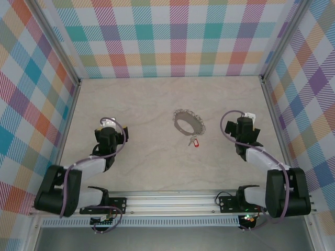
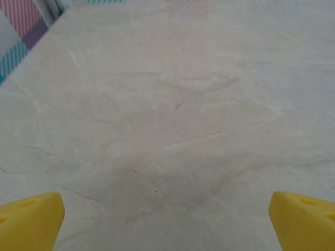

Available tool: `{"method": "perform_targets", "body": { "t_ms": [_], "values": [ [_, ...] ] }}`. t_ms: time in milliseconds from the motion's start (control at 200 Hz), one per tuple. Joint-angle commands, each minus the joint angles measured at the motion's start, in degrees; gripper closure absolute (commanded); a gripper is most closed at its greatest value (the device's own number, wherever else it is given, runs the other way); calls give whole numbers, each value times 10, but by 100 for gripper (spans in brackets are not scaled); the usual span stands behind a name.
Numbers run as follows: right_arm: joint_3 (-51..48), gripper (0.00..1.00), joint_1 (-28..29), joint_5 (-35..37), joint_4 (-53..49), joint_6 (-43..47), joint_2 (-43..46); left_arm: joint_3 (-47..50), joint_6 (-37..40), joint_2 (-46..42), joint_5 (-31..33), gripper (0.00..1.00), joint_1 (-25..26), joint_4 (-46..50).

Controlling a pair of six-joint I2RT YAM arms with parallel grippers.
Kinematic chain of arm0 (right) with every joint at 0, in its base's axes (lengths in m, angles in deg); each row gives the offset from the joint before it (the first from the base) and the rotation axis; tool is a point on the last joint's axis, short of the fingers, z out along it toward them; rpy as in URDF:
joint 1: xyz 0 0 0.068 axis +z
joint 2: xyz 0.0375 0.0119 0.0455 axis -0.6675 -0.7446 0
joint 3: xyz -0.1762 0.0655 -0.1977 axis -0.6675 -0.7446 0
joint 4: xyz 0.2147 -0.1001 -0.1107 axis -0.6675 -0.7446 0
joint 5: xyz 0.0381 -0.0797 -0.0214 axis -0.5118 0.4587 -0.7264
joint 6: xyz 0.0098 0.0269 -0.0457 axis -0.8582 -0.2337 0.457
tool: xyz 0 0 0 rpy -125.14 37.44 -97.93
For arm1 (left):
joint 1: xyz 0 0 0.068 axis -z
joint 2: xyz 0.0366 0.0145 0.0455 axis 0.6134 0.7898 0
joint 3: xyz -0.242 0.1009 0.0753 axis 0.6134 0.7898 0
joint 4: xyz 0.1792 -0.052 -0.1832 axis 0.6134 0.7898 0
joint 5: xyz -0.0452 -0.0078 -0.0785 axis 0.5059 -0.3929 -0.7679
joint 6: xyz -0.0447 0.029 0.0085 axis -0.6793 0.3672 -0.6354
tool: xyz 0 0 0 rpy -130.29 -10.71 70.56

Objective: Put the keys on the keyring

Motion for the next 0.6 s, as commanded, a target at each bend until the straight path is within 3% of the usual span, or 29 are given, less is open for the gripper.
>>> {"method": "perform_targets", "body": {
  "t_ms": [0,115,200,255,340,380,420,595],
  "values": [
    [-42,0,-7,-28,221,38,-43,-5,5,47,-62,0,-29,-128],
    [-42,0,-12,-88,266,64,-69,-13,-4,110,-111,0,-51,-164],
    [-67,0,-25,-116,380,68,-122,-25,1,151,-128,0,-53,-176],
    [-36,0,-29,-153,306,75,-121,-53,1,148,-135,0,-58,-122],
    [-33,0,-30,-192,388,98,-187,-56,-7,151,-157,0,-70,-118],
    [-18,0,-35,-202,310,90,-167,-58,-7,149,-157,0,-70,-112],
    [-26,0,-38,-208,353,90,-181,-58,-7,151,-157,0,-71,-112],
    [-24,0,-41,-211,337,90,-174,-61,-12,152,-169,0,-78,-109]
  ]
}}
